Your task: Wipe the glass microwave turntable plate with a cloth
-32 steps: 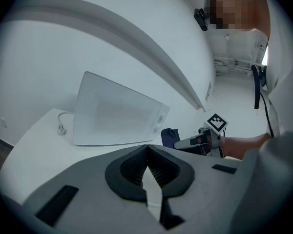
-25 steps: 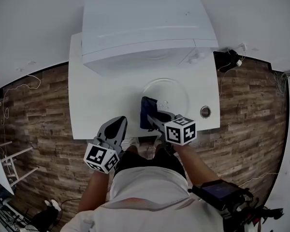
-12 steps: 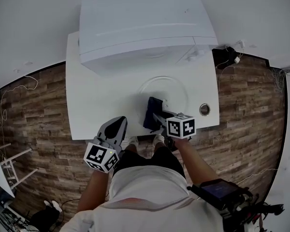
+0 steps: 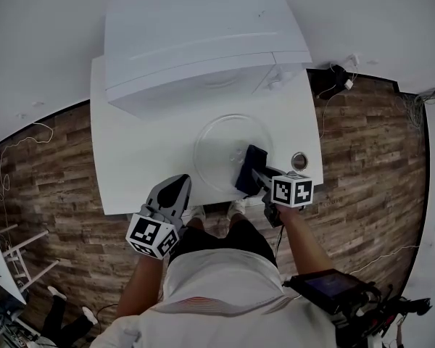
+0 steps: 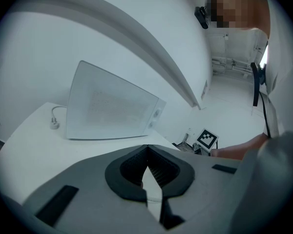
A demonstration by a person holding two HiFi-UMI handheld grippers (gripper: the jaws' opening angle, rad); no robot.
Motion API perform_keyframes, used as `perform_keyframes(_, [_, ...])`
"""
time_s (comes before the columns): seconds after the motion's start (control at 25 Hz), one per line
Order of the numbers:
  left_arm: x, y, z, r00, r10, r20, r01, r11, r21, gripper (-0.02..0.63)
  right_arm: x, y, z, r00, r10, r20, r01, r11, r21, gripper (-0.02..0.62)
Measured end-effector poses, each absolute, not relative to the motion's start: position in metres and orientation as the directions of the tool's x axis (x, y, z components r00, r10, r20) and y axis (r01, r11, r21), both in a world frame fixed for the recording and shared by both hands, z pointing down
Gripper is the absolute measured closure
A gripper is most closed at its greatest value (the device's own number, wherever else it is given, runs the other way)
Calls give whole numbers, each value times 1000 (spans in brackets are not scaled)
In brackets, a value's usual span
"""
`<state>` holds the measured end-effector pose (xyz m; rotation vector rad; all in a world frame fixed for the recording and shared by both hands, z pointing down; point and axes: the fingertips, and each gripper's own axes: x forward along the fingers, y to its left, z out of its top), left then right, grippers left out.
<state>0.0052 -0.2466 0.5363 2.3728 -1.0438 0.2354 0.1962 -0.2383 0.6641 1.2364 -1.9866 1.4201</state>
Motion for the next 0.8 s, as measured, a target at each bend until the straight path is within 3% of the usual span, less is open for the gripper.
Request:
perform_keyframes(0.52, [21,-244,537,698,-617,363,-715,-572,402,597,261,-225,661,-440,-468,766,-868,4,-496,532])
perform_keyframes(0.8, [30,-243,537,707,-607,363,-706,-583,402,595,263,-218,662,-445,-471,761,-862,-4,-506,532])
